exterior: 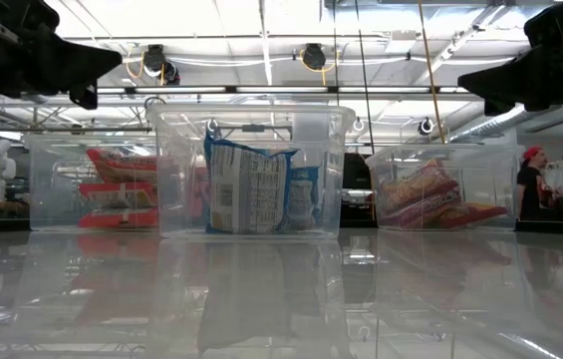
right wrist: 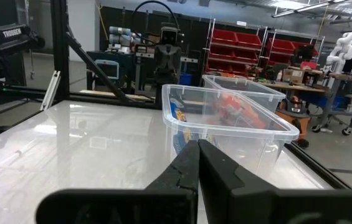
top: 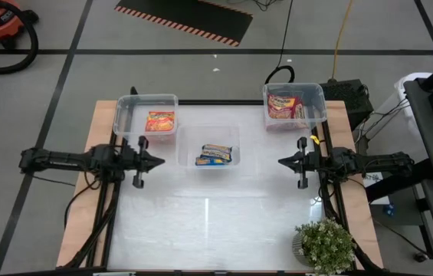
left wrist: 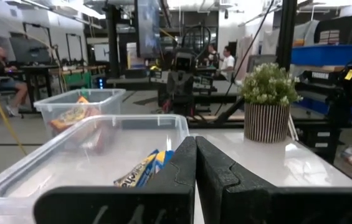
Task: Sort Maruchan noodles
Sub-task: Return to Home Position
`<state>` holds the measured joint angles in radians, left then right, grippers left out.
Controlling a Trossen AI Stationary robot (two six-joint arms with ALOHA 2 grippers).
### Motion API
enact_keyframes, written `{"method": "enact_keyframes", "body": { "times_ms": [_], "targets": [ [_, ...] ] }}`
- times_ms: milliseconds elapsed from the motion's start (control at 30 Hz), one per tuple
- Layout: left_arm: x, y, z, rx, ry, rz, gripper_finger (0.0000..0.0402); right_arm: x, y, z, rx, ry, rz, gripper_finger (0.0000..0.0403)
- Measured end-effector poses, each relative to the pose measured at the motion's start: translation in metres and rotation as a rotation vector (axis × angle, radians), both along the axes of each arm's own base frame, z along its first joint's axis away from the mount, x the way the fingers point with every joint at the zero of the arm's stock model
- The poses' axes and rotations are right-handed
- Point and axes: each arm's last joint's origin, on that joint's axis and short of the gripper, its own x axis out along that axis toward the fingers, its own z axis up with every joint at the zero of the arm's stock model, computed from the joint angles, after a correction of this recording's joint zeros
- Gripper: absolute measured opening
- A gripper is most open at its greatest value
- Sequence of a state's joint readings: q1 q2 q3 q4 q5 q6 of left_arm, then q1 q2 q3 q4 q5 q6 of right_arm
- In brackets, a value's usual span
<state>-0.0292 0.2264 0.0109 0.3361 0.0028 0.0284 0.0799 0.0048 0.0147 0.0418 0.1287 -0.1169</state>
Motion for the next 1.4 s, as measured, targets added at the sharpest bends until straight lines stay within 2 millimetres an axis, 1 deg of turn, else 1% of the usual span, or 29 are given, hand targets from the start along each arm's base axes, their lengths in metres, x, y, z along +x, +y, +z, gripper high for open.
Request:
{"method": "enact_keyframes", "body": {
  "times_ms": [300,467,633,767,967,1100,1400],
  "targets": [
    [-0.010,0.001,0.002,-0.008,-0.035,0.023,0.0003,0.000,0.000,0.000,0.000,0.000,-0.001,0.0000],
    [-0.014,0.002,-0.006,-0.006,0.030,0.058,0.0003,0.000,0.000,0.000,0.000,0.000,-0.001,0.0000],
    [-0.014,0.002,-0.011,-0.015,0.092,0.056,0.0003,0.000,0.000,0.000,0.000,0.001,-0.001,0.0000],
    [-0.014,0.000,-0.012,-0.050,0.102,-0.004,0.0003,0.000,0.000,0.000,0.000,0.001,-0.001,0.0000],
    [-0.014,-0.001,-0.012,-0.052,0.099,-0.023,0.0003,0.000,0.000,0.000,0.000,0.000,-0.001,0.0000],
    [-0.014,-0.001,-0.012,-0.087,0.097,-0.024,0.0003,0.000,0.000,0.000,0.000,0.000,-0.001,0.0000],
    [-0.014,-0.001,-0.011,-0.079,0.094,-0.022,0.0003,0.000,0.000,0.000,0.000,-0.001,-0.001,0.0000]
  ]
}}
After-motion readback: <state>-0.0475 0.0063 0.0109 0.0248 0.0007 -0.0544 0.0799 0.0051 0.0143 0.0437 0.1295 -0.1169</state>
